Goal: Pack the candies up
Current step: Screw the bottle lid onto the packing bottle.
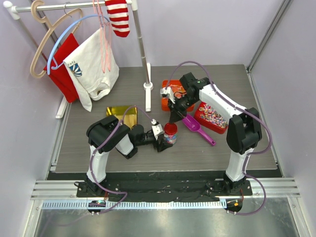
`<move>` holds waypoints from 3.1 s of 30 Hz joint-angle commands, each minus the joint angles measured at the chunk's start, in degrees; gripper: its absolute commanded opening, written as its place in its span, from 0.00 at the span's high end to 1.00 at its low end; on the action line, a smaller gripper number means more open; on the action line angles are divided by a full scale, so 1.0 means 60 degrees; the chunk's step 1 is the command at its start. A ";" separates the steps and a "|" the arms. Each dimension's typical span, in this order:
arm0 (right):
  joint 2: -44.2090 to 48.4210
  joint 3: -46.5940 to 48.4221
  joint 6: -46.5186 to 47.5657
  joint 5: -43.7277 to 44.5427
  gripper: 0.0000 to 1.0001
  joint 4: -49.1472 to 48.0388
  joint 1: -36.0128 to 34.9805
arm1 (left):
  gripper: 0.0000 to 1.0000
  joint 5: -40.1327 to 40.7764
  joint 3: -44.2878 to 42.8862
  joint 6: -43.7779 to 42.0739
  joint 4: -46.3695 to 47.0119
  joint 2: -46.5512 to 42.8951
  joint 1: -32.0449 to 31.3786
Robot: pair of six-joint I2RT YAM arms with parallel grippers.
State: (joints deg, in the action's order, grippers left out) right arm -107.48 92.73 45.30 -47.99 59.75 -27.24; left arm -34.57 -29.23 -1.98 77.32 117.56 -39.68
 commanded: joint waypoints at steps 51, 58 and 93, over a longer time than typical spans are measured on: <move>-0.0295 0.0660 -0.0446 -0.0133 0.77 0.0252 -0.0660 | 0.65 0.0444 -0.0137 0.0286 0.1835 0.0168 0.0168; -0.0046 0.0220 -0.0182 0.0014 0.82 0.0486 -0.0411 | 0.65 0.0444 -0.0138 0.0286 0.1835 0.0182 0.0183; 0.0042 -0.0381 0.0199 -0.0381 0.83 0.0882 0.0263 | 0.68 0.0458 -0.0152 0.0286 0.1835 0.0153 0.0198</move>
State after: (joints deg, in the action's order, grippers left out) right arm -109.01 92.73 45.36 -51.77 58.98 -25.76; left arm -34.63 -30.02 -0.75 77.32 117.91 -39.38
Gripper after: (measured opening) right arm 0.176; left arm 0.747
